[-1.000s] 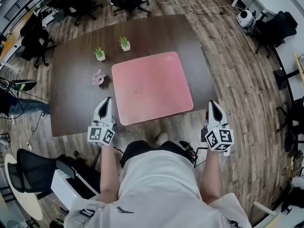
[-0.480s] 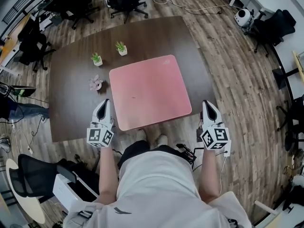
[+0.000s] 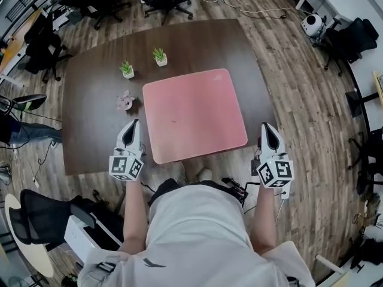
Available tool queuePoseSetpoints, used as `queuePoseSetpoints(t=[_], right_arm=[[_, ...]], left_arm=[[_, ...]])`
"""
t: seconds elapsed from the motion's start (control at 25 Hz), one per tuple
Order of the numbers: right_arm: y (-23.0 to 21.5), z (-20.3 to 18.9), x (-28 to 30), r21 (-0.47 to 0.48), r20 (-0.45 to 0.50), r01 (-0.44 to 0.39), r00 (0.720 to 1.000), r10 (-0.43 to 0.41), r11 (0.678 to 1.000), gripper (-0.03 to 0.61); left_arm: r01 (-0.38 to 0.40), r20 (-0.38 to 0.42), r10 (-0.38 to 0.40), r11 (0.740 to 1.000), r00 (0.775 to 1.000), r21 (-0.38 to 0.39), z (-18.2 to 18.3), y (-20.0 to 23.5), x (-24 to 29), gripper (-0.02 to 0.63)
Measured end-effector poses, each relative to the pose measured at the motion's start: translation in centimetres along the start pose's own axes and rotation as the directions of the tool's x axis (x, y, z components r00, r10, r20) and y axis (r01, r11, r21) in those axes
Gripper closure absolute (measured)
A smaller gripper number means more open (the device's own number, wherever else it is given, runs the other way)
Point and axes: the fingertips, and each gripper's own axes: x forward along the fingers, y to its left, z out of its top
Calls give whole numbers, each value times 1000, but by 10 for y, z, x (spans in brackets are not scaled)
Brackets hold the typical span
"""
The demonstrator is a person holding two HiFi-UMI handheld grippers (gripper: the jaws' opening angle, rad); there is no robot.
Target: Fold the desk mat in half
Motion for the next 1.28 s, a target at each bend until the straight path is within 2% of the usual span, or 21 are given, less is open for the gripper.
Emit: queuePoseSetpoints(t=[0.24, 0.4, 0.6, 0.84, 0.92, 1.04, 1.2, 1.28], right_arm=[[0, 0, 10, -3, -9, -2, 1000, 2, 1000, 577], [-3, -2, 10, 1, -12, 12, 1000, -12, 1000, 577], [1, -9, 13, 10, -23, 15, 1000, -15, 1000, 577], [-2, -16, 13, 19, -30, 26, 999, -26, 999, 577], [-2, -19, 13, 23, -35, 32, 999, -31, 999, 577], [1, -22, 13, 28, -40, 34, 999, -33, 999, 577], [4, -24, 15, 29, -46, 34, 998, -32, 999, 577], [3, -25, 17, 30, -49, 36, 998, -35, 999, 577]], left_arm=[[1, 7, -1, 1000, 1000, -22, -1, 3, 6, 609], [1, 24, 1, 996, 1000, -89, -3, 7, 10, 609], [-23, 1, 23, 986, 1000, -167, -13, 21, 9, 609], [-19, -108, 2, 987, 994, -157, -49, 18, 20, 609], [-14, -149, -9, 988, 989, -157, -65, 16, 24, 588], [-47, -189, 17, 987, 982, -155, -86, 20, 23, 575], [-102, -243, 57, 979, 968, -176, -111, 28, 19, 481], [-113, -274, 59, 976, 960, -188, -122, 32, 19, 455]])
